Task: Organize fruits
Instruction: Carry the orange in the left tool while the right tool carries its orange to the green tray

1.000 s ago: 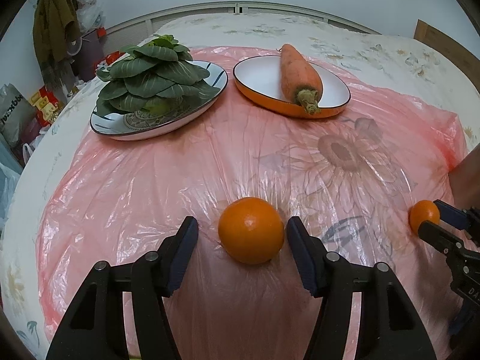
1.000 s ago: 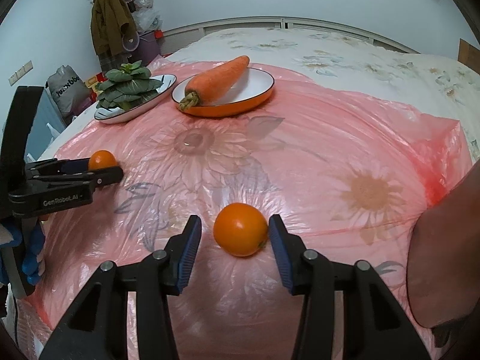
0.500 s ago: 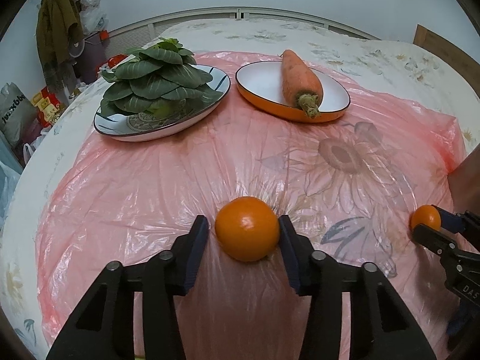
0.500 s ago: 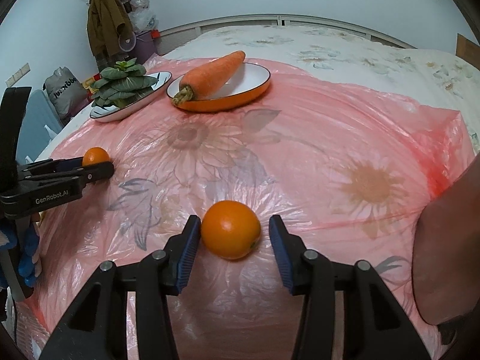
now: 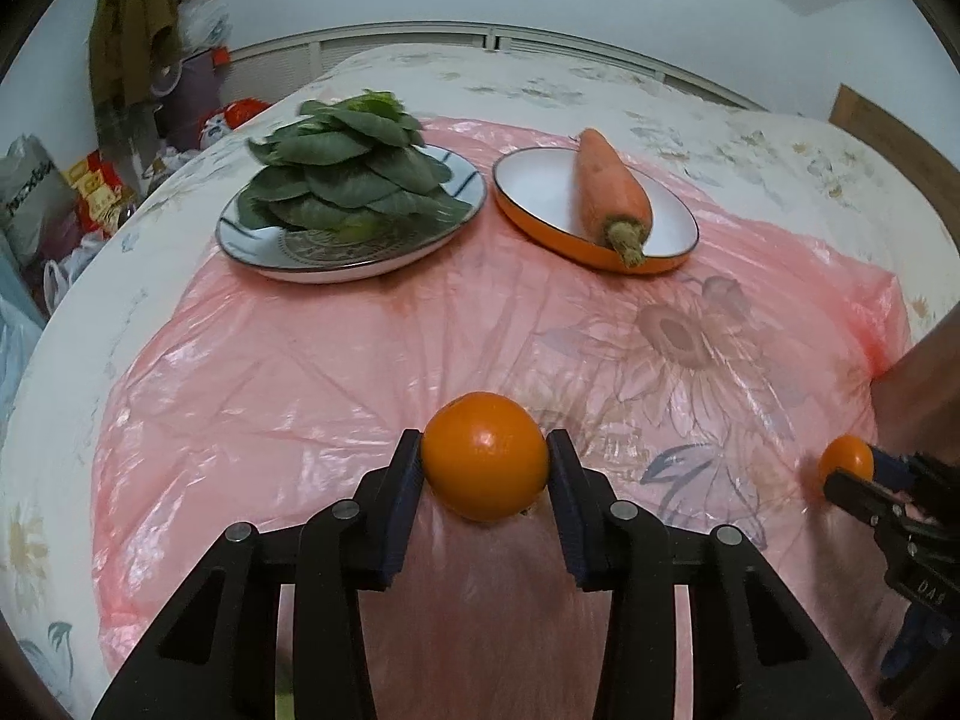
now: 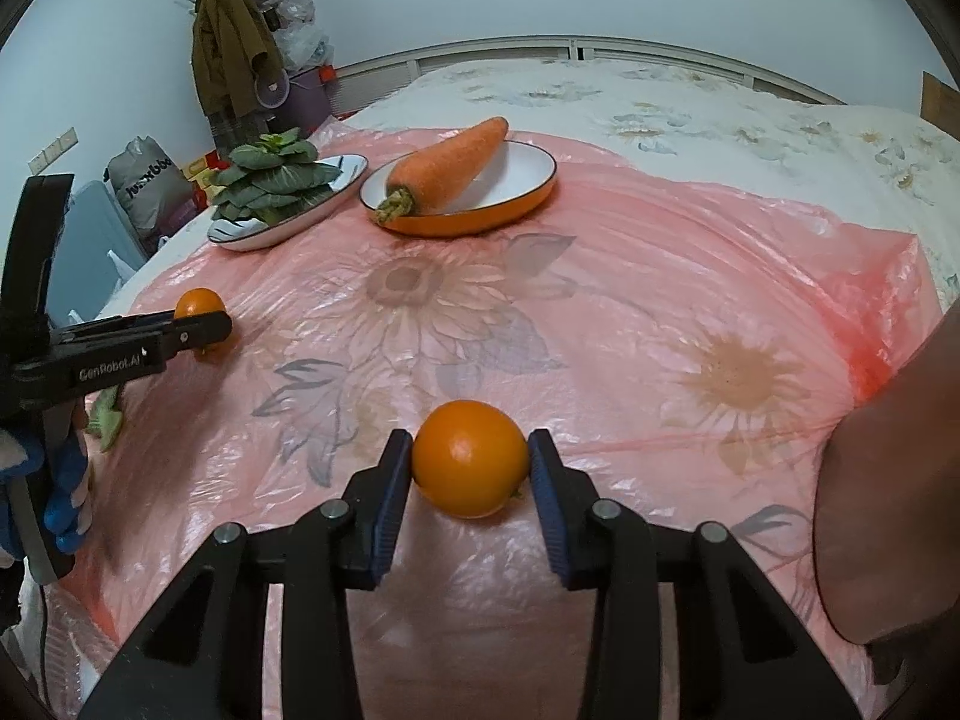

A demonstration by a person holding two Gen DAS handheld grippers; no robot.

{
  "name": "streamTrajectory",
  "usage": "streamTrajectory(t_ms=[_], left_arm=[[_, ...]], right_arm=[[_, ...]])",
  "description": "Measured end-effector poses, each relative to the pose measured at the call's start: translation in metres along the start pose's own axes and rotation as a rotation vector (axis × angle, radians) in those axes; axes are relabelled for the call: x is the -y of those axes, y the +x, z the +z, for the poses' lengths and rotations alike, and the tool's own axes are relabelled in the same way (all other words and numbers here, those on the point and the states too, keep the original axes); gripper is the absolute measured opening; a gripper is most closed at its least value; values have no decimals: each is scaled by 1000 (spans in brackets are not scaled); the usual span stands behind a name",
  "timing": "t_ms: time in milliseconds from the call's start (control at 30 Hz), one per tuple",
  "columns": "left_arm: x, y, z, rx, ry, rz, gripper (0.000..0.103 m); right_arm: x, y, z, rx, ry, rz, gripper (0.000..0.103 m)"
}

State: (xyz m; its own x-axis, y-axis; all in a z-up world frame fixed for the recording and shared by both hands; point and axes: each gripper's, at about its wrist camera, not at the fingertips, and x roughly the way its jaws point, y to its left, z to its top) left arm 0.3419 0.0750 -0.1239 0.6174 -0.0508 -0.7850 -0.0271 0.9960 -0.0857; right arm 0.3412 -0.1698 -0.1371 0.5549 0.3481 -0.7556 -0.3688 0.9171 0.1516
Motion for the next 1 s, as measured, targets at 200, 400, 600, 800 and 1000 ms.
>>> streamTrajectory(t_ms=[200,400,600,800,1000], left_arm=[[-15,-23,-2,16,-43,6,36],[-19,-61,-9,48,-47,6,36],[-10,-105,-23,75,-31,-8,36],[14,-141,-40,88,3,-34,36],[48,-172,-63,93,42,-75,36]], right_arm=[[-10,-24,-3,10,-1,25,48],[-21,-60,-15,25,6,46,47],[-28,-100,-40,31,14,49,47],[-27,-140,-67,37,33,39,47],[-18,-181,-94,54,55,16,47]])
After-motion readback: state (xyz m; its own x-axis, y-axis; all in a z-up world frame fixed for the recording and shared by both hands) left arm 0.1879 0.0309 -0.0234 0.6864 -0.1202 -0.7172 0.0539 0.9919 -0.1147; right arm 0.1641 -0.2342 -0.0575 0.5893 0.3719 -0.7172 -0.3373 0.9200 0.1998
